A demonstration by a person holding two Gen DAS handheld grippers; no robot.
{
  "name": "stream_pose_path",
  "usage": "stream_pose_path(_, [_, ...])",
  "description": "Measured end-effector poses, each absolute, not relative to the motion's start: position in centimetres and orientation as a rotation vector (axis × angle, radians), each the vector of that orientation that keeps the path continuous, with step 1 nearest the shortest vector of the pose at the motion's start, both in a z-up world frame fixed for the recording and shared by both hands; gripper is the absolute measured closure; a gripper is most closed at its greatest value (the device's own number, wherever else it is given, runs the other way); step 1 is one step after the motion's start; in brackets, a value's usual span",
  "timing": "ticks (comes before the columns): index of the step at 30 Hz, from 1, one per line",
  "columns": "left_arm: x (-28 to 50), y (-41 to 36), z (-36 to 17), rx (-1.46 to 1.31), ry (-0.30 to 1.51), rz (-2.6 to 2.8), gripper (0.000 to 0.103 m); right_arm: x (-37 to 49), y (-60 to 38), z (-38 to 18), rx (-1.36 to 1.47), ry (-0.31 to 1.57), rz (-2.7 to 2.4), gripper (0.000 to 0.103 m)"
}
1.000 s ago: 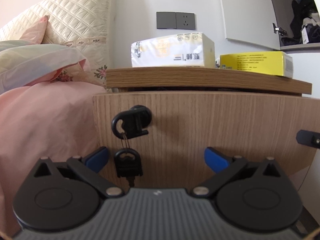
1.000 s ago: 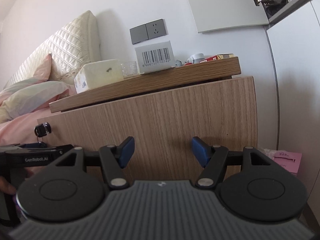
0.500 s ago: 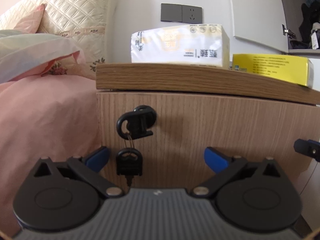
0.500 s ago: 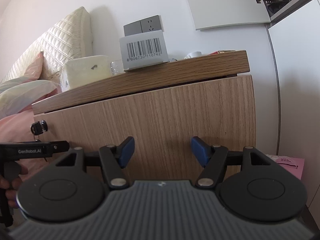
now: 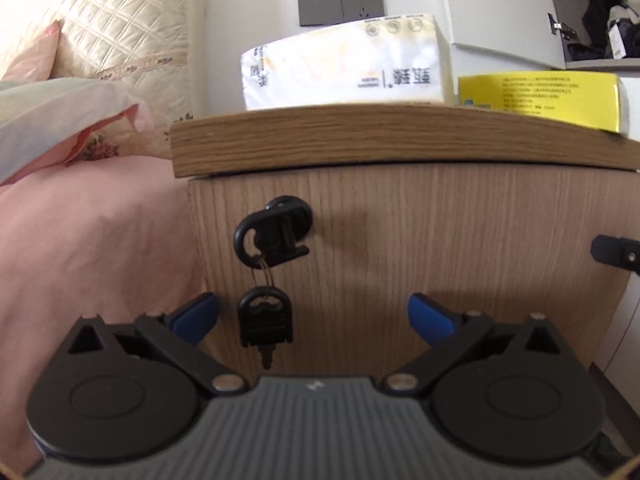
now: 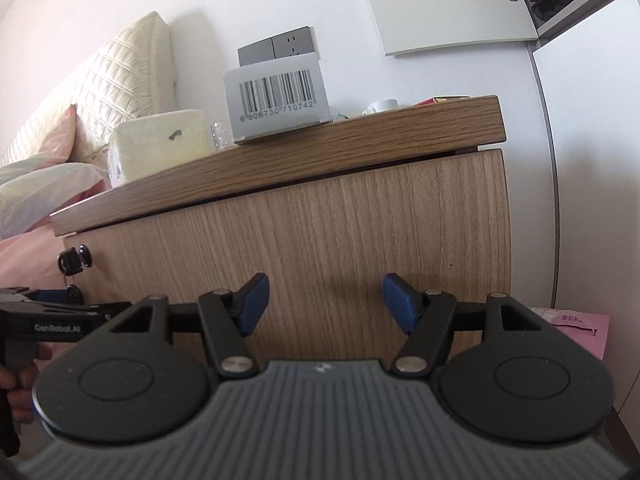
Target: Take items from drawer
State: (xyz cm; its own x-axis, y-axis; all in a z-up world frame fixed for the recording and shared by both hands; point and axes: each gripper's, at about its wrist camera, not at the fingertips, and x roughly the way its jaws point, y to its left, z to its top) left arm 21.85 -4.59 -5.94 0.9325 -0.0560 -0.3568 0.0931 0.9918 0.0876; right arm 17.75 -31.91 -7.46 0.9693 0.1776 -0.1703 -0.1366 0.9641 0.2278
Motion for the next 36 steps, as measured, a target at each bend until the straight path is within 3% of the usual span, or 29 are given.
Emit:
stream_pose_path(13, [21.9,-3.6,-5.8,0.087,0.371,-0.073,0.001,18.0,-31.8,-7.9,0.193,0.242,0.17,0.035])
stream_pose_path(36, [14.3,-1.6,-3.0,0.011,0.359,-0.042,0.0,12.7,-29.5,-5.7,0.135,0.251,0.127,0.036])
